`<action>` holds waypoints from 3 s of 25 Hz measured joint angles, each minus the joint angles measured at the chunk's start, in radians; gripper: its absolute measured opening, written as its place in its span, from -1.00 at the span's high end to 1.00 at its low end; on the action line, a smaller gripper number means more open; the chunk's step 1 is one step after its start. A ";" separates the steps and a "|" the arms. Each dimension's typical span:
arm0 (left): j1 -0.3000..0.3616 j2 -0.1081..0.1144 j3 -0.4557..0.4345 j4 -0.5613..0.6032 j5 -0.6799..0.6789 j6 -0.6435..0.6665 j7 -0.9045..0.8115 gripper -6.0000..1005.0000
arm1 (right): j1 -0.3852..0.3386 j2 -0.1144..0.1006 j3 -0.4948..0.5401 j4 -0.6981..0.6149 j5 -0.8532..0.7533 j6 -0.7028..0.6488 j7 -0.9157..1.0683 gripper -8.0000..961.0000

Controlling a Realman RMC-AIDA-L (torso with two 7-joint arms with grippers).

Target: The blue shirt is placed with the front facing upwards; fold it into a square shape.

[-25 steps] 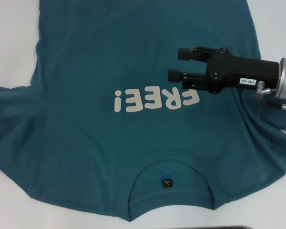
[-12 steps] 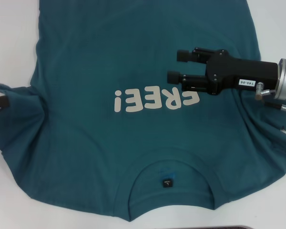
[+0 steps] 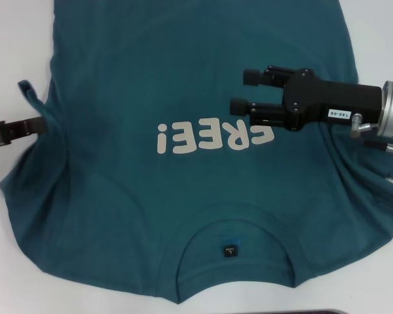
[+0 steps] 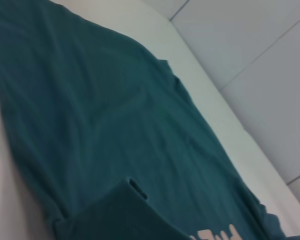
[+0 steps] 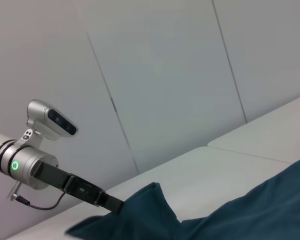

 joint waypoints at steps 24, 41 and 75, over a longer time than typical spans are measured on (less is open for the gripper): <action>-0.091 -0.042 0.005 0.165 -0.020 -0.032 0.009 0.99 | -0.002 -0.001 0.000 -0.010 -0.001 0.000 -0.002 -0.72; -0.094 -0.034 0.004 0.202 -0.022 -0.091 0.052 0.01 | 0.000 -0.003 -0.002 -0.003 -0.001 -0.006 0.003 -0.72; 0.038 0.016 0.093 0.196 0.042 -0.028 0.078 -0.53 | -0.008 -0.009 -0.002 -0.002 -0.004 -0.005 0.012 -0.72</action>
